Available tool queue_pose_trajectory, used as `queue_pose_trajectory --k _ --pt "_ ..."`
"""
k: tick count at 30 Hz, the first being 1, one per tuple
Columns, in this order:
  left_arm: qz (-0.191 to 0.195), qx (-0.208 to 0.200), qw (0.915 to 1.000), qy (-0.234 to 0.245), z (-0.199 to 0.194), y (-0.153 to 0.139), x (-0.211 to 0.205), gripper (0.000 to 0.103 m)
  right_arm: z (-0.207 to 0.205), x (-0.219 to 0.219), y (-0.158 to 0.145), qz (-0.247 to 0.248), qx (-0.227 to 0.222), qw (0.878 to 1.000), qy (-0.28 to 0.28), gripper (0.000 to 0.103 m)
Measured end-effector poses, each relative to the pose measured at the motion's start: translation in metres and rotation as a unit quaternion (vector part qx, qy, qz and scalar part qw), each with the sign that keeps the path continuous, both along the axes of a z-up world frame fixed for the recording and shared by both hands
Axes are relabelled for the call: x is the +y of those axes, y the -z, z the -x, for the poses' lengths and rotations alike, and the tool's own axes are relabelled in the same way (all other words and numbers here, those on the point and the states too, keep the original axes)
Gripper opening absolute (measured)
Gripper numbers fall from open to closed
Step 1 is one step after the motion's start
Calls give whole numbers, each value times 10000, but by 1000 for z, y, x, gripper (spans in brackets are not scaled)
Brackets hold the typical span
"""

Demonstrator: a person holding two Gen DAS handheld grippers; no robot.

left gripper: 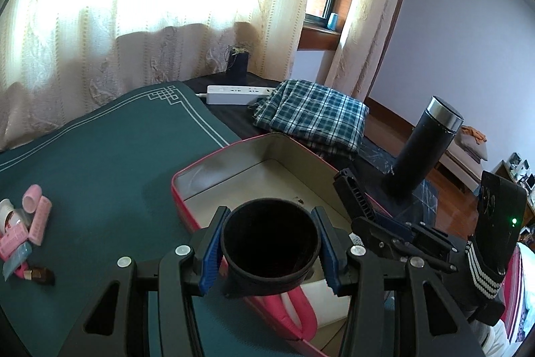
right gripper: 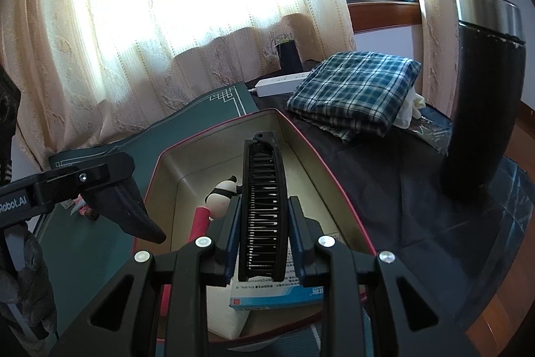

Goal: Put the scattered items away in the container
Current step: 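Carry the hair dryer with the left gripper while the right gripper carries the comb to the tin, then lower the hair dryer and comb into the tin and open both grippers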

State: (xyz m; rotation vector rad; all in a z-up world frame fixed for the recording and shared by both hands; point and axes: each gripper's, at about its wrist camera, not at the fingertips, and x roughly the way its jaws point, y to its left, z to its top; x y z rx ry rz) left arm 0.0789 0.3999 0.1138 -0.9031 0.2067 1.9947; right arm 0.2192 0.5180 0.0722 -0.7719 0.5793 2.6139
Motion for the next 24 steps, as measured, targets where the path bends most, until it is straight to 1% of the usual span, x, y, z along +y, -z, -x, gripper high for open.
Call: queue_pose_trajectory --k 7,12,13,14,15,16,17,18,19,20,21,24 --pt "51 7 9999 92 5 1 12 51 5 -1 3 40 -31 10000 -53 29" --pt "82 -1 9995 297 5 1 25 51 7 -2 7 72 -87 9999 -75 29" --pt "99 -33 9993 366 5 3 28 54 8 -1 8 82 -102 9999 -59 29" --pt "107 -97 9991 405 7 4 31 58 8 0 9 95 -108 9999 -16 30" --pt "98 -158 9990 401 9 5 32 74 7 1 9 121 -107 9999 21 32" --pt "61 -197 9992 355 11 6 31 82 7 2 9 150 -103 9998 45 38" --pt "12 -225 9993 290 14 6 29 82 6 3 9 158 -79 9998 55 40" --pt "-24 -253 9994 232 16 6 26 82 4 3 8 131 -72 9998 89 48" --pt "-48 -275 9995 167 18 5 24 82 3 3 7 90 -68 9998 134 60" --pt "-64 -282 9995 94 21 5 21 82 2 3 6 68 -53 9998 165 65" --pt "-71 -281 9996 33 23 5 18 82 1 4 6 61 -34 9998 186 69" --pt "-66 -236 9996 -173 29 5 8 82 1 3 5 78 -9 9998 200 69"
